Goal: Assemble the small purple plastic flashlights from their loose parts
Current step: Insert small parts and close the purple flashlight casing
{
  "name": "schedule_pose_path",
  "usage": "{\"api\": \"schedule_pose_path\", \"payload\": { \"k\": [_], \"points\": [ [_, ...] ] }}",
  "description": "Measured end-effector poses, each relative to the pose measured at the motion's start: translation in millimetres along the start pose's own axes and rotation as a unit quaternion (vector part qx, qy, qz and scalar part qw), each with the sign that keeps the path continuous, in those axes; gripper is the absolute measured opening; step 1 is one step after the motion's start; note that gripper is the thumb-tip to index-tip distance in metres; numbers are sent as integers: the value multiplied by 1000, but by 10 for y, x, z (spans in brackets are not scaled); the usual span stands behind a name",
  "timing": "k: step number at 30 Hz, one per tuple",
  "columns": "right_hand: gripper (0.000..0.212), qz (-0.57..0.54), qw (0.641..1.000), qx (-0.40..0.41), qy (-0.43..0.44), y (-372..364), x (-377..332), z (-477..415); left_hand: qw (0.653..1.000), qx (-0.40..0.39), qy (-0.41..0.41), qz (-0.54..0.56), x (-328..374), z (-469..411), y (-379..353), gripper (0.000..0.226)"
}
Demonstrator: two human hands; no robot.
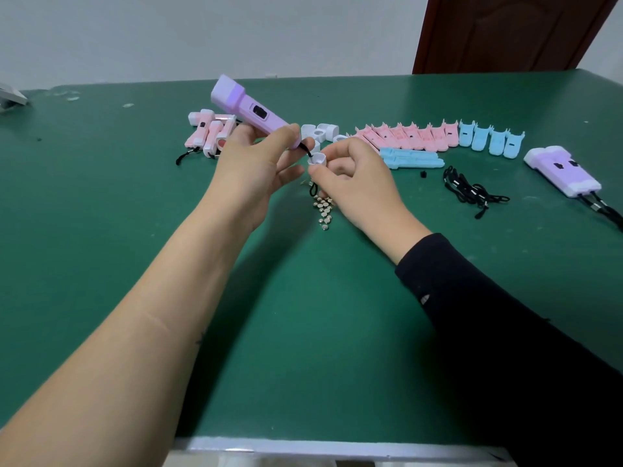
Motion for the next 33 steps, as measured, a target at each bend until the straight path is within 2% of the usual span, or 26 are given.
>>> {"api": "schedule_pose_path", "payload": {
  "k": [7,9,14,18,23,33],
  "points": [
    [18,11,999,-30,7,-43,-13,-13,999,8,10,-39,-60,13,-14,12],
    [13,19,999,-30,7,-46,-23,-16,999,8,15,-51,-79,18,-19,13],
    [14,58,997,-22,39,-13,-83,-3,999,-7,36,-34,-128,22,-39,10],
    [14,86,993,14,82,56,-155,44,996,-38,82,0,-183,25,-77,4],
    [13,107,986,64,107,150,-209,69,980,-62,179,55,-265,47,-102,9],
    [22,129,978,101,126,221,-296,82,967,-62,229,97,-286,73,-111,7]
  ]
}}
Point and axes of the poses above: each hand's wrist, its own z-axis away from the middle knuckle, its own y-axis out of the back of the hand, x = y × z, the point moved 6 cm from there along -z, towards the middle knuckle, and after that the axes turned 6 degrees about z, right-handed, at the moved point
